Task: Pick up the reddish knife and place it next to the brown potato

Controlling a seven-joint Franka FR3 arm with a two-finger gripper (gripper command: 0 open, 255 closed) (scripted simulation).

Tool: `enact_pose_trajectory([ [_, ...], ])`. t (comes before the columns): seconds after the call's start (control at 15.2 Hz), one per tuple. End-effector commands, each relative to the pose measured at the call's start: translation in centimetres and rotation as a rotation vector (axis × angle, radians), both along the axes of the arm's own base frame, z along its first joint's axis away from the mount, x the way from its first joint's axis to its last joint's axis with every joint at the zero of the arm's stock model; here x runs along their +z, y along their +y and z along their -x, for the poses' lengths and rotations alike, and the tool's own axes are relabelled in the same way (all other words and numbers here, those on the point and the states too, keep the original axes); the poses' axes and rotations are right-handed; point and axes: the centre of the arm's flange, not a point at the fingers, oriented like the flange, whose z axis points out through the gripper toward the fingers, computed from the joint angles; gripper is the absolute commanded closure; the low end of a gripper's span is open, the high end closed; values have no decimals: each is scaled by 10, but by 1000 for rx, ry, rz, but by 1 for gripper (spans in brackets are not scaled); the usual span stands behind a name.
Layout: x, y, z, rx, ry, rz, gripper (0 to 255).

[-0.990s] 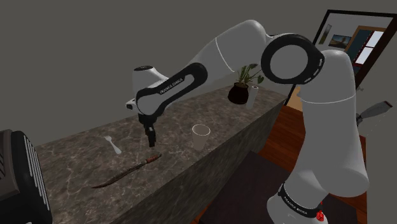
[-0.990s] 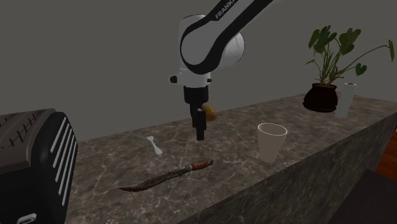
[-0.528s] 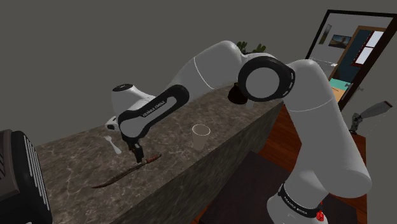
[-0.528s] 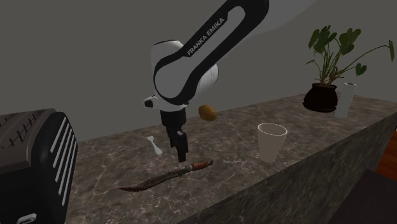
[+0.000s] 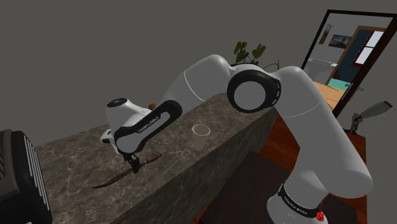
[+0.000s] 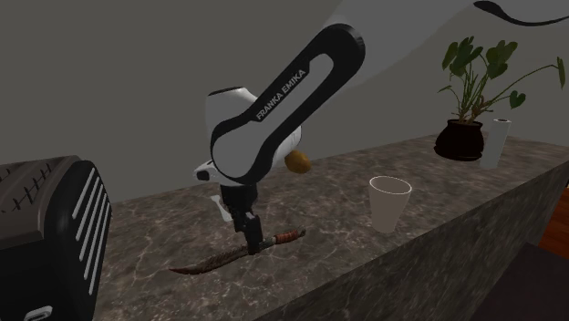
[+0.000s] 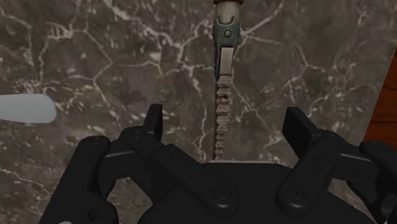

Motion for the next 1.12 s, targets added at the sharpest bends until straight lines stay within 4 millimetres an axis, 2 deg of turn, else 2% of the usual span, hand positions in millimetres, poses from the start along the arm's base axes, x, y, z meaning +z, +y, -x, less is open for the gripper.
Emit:
enact_pose_trajectory([
  [0.0, -11, -1, 1, 0, 0, 0, 0],
  [0.53, -14, -1, 1, 0, 0, 0, 0],
  [0.59, -14, -1, 1, 0, 0, 0, 255],
  [1.06, -14, -1, 1, 0, 0, 0, 255],
])
